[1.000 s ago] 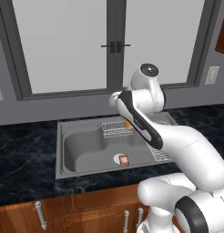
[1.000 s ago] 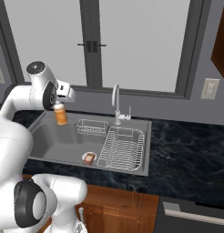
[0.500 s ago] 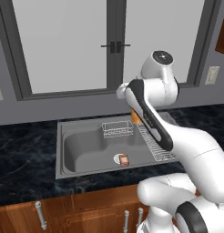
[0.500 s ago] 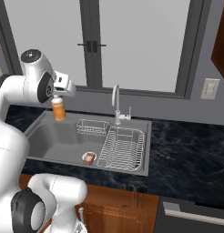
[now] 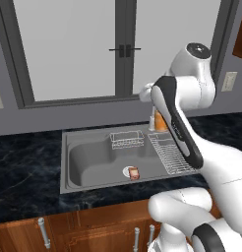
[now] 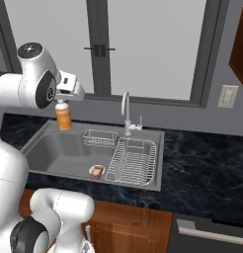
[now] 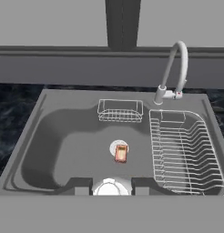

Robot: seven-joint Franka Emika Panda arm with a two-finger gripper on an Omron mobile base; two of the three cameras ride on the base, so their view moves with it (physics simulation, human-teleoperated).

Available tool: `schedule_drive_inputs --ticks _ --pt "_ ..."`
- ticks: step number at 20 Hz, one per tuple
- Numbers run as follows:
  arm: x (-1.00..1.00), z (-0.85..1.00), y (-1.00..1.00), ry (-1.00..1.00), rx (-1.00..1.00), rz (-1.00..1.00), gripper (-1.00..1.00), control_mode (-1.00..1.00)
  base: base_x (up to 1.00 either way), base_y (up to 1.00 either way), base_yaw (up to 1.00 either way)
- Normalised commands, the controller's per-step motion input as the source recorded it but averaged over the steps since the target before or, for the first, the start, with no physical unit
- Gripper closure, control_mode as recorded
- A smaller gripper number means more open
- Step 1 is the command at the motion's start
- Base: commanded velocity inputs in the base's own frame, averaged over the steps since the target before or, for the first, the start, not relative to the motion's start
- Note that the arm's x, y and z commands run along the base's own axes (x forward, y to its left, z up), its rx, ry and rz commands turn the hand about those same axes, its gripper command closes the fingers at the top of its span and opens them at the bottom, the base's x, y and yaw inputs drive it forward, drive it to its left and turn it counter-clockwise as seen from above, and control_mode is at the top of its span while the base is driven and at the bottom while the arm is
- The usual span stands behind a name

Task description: Pick up the soap dispenser and bar soap from the sink, and place them back in the cabinet, and close the cabinet door.

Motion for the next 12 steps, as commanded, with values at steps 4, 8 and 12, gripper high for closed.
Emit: schedule_drive_inputs --ticks 4,8,12 --pt "-0.5 0.23 -0.29 -0.03 0.0 0.0 1.0 -1.0 0.0 0.0 0.0" --pt "-0.51 0.28 -0.29 -0.04 0.0 0.0 1.0 -1.0 0.0 0.0 0.0" --pt "-0.46 0.28 -0.3 -0.04 0.0 0.0 1.0 -1.0 0.0 0.0 0.0"
